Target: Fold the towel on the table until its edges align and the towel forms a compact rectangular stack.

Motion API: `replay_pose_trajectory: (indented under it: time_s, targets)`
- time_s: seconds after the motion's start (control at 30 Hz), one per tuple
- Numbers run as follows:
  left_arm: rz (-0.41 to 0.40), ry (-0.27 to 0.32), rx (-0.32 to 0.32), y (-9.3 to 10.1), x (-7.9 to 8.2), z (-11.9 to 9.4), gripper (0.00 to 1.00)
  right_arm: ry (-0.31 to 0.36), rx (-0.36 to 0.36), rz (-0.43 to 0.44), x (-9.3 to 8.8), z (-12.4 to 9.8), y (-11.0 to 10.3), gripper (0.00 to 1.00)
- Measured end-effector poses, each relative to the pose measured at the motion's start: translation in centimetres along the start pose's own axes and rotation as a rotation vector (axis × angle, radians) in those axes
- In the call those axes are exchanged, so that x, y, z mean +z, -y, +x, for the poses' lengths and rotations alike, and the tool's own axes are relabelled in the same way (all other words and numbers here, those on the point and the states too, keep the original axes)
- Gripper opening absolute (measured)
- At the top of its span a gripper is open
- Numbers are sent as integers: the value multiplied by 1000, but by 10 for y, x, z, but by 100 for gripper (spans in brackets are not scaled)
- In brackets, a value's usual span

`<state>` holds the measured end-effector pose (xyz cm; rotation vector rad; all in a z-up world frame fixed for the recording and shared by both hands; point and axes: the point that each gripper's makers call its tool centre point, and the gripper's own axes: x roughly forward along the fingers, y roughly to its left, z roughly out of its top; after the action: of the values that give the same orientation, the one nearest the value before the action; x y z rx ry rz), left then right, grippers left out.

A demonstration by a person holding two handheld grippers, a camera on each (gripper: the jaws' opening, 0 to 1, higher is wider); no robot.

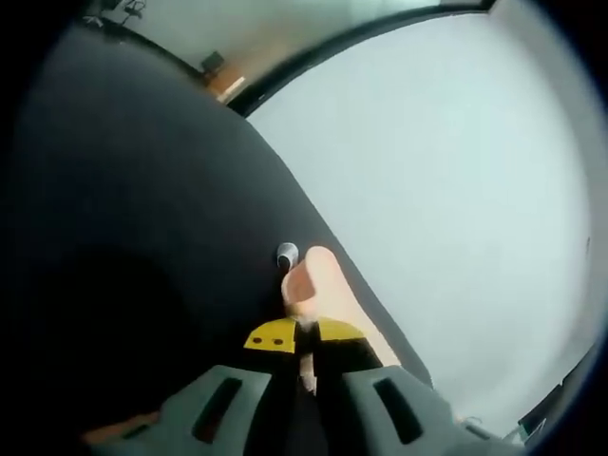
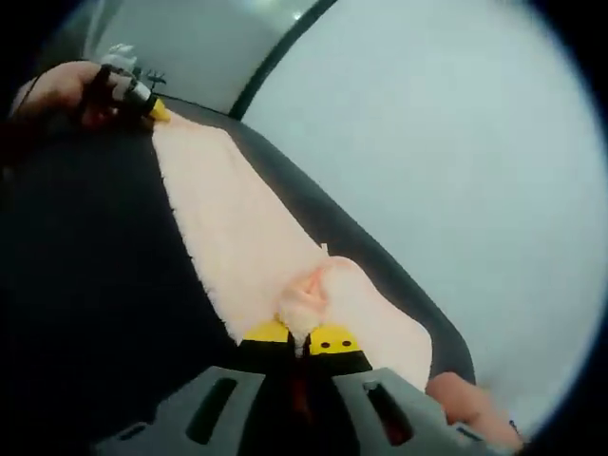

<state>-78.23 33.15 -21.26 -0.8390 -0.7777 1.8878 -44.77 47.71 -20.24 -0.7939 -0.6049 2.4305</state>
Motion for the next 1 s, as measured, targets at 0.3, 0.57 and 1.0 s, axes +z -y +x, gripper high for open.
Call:
replay_pose_trajectory:
  time_s: [0.3,0.57,1.0]
  targets:
    - [-35,4,-54,7,5,-6,5,391,212,567,41,-68,23,46]
    - [122,18,-188,74,20,-21,5,437,-195,766,-86,-118,115,37]
    - [603,-185,-302,213,-100,12,5,522,-155,942,-80,-124,123,34]
